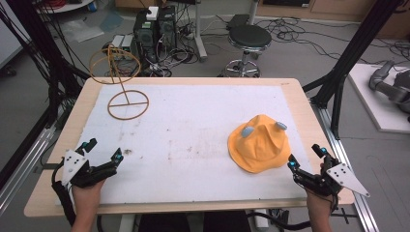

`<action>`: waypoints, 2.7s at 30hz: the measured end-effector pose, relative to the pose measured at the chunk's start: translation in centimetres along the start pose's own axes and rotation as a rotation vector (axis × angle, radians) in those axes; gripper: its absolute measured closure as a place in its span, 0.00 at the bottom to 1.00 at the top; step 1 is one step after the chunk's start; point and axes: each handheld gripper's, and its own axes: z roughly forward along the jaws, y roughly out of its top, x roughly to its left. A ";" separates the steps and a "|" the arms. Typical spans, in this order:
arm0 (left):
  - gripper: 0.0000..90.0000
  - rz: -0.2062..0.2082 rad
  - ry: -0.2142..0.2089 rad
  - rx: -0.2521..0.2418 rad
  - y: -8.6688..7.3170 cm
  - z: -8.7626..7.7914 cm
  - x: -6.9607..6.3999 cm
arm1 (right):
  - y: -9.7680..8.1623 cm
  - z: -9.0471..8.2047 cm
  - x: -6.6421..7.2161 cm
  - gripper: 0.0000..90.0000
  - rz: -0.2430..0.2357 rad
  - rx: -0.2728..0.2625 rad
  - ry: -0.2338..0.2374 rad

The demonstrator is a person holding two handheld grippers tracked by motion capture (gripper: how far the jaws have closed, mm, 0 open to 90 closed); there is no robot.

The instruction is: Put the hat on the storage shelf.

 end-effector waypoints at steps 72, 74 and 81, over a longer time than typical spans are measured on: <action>0.11 -0.002 0.019 0.010 -0.3 -1.2 0.4 | 0.9 9.7 3.9 0.98 -0.037 0.321 -0.038; 0.11 -0.002 0.019 0.010 -0.3 -1.2 0.4 | 1.3 9.5 3.9 0.99 -0.017 0.302 -0.036; 0.11 0.002 0.018 0.008 -0.2 -1.2 0.4 | 3.8 9.0 3.9 0.98 0.046 0.201 -0.010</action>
